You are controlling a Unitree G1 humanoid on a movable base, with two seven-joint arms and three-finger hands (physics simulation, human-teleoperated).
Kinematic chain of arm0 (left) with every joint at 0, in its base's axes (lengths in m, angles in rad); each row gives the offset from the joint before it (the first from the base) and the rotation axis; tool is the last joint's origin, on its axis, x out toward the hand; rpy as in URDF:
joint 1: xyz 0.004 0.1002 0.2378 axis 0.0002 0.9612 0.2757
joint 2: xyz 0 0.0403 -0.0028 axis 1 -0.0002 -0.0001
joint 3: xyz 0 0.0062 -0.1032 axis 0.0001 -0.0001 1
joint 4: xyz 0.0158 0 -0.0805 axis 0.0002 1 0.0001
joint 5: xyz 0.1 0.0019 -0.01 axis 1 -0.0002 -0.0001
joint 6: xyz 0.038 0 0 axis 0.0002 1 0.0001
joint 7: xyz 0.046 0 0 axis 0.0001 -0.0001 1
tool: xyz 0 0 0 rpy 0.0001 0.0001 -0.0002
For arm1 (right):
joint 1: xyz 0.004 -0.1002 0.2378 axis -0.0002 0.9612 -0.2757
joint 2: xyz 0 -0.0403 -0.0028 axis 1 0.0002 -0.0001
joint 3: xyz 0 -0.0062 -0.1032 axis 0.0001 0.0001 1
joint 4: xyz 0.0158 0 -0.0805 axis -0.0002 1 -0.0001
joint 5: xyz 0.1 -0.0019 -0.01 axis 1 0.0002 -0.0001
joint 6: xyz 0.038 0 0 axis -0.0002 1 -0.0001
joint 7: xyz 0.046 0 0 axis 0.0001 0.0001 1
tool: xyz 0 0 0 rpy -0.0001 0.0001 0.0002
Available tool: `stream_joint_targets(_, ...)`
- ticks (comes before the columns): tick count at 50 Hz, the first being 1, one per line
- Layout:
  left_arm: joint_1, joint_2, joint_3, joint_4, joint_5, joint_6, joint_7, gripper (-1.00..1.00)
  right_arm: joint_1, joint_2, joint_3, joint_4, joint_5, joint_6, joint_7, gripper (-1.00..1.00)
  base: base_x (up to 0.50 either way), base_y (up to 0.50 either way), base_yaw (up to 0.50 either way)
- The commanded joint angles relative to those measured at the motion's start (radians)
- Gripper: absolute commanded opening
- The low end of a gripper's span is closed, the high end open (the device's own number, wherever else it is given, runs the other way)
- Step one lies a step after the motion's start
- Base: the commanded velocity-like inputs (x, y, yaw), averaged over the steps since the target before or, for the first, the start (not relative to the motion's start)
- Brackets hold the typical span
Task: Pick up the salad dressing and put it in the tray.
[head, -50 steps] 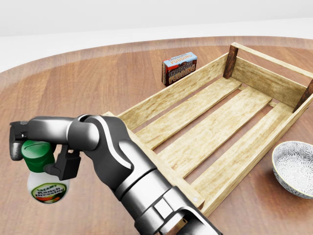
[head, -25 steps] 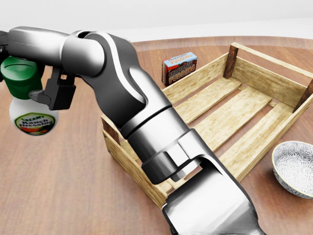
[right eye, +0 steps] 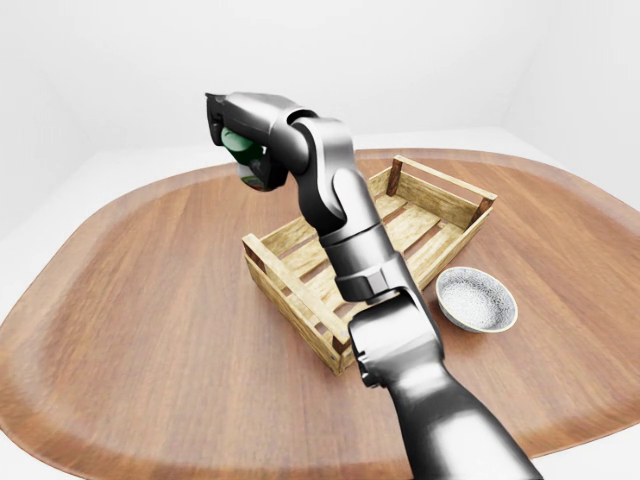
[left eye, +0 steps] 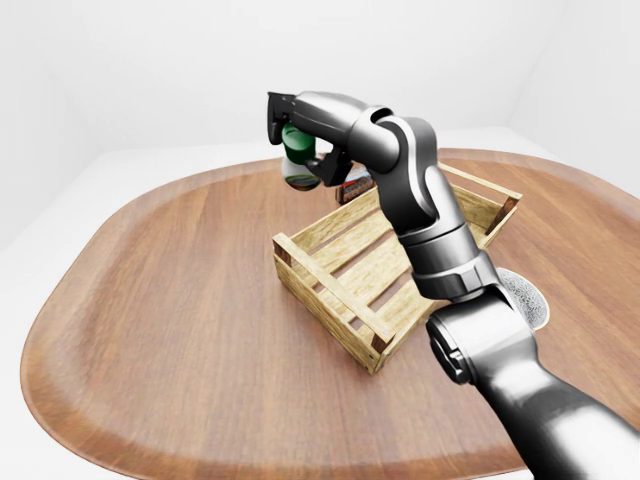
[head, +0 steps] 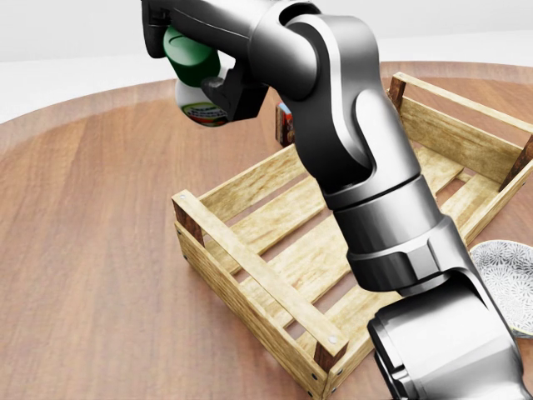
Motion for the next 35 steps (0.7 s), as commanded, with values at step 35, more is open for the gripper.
stream_joint_targets(35, -0.001, -0.016, -0.017, -0.007, 0.012, 0.000, -0.007, 1.00, -0.113, -0.307, -0.290, 0.661, 0.545, 0.000, 0.000, -1.00, 0.00, 0.00, 0.00)
